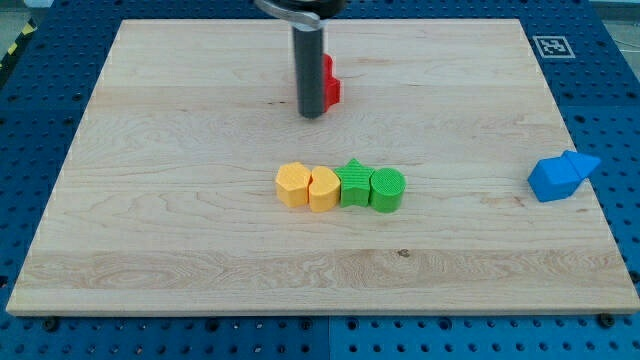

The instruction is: Put the blue cube at the center right side of the board

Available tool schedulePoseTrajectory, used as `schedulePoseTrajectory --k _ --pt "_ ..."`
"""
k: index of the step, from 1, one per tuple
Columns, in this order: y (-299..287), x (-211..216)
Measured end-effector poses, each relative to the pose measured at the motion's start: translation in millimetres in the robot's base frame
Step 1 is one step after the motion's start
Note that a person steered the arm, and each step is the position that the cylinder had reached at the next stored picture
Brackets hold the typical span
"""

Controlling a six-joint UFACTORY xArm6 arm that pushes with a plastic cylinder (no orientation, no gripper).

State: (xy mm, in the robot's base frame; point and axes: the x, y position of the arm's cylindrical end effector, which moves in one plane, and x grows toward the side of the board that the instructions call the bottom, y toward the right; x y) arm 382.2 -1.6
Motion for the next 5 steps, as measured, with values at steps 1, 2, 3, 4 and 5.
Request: schedulePoseTrajectory --k 1,2,3,4,5 --pt "39.8 18.2" --pt "80.1 33.9" --pt "120.4 40.5" --pt "138.2 68.6" --pt "157.9 108.6"
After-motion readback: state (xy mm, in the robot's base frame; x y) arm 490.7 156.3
